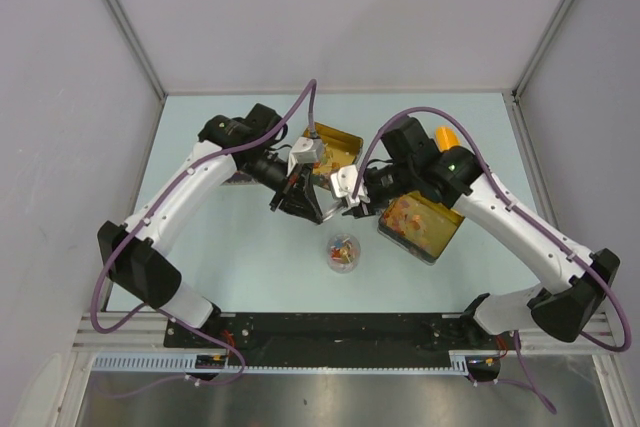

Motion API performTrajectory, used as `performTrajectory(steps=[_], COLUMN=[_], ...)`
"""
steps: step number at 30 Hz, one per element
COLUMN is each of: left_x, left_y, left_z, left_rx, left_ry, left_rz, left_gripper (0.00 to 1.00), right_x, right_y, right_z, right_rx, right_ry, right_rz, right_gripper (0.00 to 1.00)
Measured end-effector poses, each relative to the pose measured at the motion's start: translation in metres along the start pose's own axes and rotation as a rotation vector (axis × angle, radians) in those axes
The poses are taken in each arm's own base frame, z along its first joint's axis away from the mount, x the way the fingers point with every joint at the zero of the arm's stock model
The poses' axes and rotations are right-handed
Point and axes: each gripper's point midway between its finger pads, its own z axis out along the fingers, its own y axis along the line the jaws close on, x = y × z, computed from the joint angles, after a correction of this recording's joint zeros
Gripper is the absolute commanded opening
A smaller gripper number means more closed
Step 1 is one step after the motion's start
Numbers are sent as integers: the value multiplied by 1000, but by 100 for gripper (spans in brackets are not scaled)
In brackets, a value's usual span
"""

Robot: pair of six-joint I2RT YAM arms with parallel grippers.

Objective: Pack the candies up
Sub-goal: Pick up the bottle lid at the center of the board.

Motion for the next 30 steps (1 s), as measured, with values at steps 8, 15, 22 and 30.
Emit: performTrajectory(steps=[8,15,22,30], left_x=[3,2,5,16], left_y=[-2,-3,2,29], left_z=[-1,-1,-6,-13], left_rx=[-2,-1,-61,-265], left_ry=[11,9,34,56], left_rz=[-33,-43,-59,-19], left_gripper=[5,75,81,82], right_x=[-7,-10,-7,-2], right_y=[15,20,14,-14], right_z=[6,6,-4,-23], right_rx=[-77,-97,-85,6], right_ry=[-26,-43,-81,-159], right_rz=[26,43,115,291], right_gripper=[0,0,0,1])
